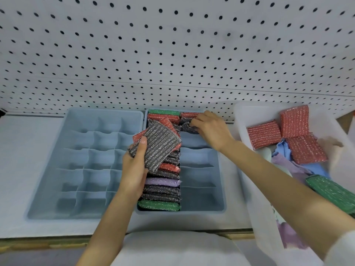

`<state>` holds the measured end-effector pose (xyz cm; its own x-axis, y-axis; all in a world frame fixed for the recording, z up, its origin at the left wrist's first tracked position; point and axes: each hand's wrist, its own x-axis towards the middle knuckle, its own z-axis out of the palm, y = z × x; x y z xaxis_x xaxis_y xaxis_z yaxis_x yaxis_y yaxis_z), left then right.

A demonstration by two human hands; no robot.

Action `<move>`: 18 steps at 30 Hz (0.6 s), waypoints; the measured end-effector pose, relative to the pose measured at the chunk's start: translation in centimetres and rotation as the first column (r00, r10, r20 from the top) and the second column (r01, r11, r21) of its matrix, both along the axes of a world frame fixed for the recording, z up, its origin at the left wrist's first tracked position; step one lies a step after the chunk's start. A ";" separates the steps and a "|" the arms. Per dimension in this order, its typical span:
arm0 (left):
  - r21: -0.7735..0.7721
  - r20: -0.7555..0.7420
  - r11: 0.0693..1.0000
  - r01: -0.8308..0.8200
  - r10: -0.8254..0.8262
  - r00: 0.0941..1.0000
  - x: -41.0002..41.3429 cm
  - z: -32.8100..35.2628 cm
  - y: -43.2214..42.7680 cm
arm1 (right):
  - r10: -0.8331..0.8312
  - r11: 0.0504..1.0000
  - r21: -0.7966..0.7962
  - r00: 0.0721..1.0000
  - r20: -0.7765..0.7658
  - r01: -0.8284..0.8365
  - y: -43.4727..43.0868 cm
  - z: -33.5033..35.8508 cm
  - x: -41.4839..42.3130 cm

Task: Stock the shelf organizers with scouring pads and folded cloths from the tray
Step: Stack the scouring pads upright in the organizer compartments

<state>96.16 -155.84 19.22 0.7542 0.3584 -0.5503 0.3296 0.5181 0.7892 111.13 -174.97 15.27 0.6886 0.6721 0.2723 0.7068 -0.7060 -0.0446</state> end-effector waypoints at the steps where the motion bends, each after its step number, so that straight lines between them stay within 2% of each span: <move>1: 0.002 -0.003 1.000 0.008 -0.008 1.000 0.0 -0.1 0.0 | -0.005 1.000 0.002 1.000 0.001 0.005 0.0 -0.1 0.0; 7: -0.002 -0.014 1.000 0.002 -0.002 1.000 0.0 -0.3 0.1 | -0.042 0.999 -0.026 0.998 -0.047 0.040 -0.2 0.3 -0.2; 13: 0.004 -0.017 1.000 -0.004 0.004 1.000 0.0 -0.4 0.0 | -0.070 0.975 -0.223 0.975 -0.212 0.022 -0.5 0.5 -0.9; 16: 0.015 -0.027 1.000 0.014 -0.013 1.000 -0.1 -0.4 0.2 | -0.063 0.985 -0.175 0.960 -0.274 0.015 -1.0 0.7 -0.9; 18: 0.007 -0.032 1.000 0.022 -0.022 0.999 -0.1 -0.4 0.2 | -0.106 0.994 -0.008 0.914 -0.391 0.112 -1.6 1.2 -1.1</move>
